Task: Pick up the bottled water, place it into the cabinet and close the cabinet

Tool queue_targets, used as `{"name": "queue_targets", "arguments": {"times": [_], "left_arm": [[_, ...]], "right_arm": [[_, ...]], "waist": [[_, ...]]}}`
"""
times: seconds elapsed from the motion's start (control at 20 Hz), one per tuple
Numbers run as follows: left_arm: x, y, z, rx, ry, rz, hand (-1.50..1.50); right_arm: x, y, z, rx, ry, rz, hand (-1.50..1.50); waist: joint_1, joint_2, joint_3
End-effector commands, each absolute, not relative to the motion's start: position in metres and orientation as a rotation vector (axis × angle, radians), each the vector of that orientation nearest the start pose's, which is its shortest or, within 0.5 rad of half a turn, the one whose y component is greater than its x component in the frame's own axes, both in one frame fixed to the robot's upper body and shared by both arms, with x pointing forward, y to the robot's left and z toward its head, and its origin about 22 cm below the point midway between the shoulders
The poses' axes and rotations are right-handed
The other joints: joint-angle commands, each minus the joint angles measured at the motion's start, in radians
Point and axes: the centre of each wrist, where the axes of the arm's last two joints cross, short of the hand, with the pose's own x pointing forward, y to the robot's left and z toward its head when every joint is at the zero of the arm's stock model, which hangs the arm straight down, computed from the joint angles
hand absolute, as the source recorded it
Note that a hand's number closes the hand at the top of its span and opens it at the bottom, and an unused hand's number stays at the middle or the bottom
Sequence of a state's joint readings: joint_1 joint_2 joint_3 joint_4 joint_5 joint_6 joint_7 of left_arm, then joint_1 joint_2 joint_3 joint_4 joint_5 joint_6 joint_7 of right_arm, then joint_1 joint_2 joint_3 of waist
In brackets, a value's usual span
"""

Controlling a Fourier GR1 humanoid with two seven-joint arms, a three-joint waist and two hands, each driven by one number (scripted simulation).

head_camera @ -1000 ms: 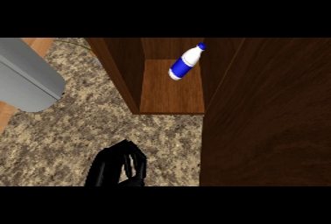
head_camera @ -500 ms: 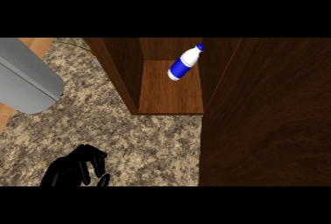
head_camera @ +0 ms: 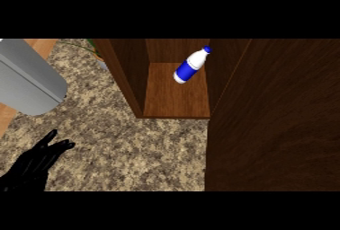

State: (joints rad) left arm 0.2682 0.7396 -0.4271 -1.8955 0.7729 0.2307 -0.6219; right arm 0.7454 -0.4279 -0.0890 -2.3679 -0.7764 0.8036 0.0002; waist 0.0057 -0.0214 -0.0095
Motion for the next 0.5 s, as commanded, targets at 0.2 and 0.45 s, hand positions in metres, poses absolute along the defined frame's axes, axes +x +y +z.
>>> {"name": "queue_targets", "arguments": {"times": [0.2,0.45], "left_arm": [[0.146,0.315,0.059,-0.238,-1.883,0.052,-1.5],[0.143,0.325,0.066,-0.251,-1.872,0.059,-1.5]], "right_arm": [[0.068,-0.264,0.177,0.754,-1.729,0.785,1.5],[0.079,-0.255,0.179,0.805,-1.693,0.9,1.5]], "waist": [[0.02,-0.006,-0.006],[0.025,-0.008,-0.008]]}}
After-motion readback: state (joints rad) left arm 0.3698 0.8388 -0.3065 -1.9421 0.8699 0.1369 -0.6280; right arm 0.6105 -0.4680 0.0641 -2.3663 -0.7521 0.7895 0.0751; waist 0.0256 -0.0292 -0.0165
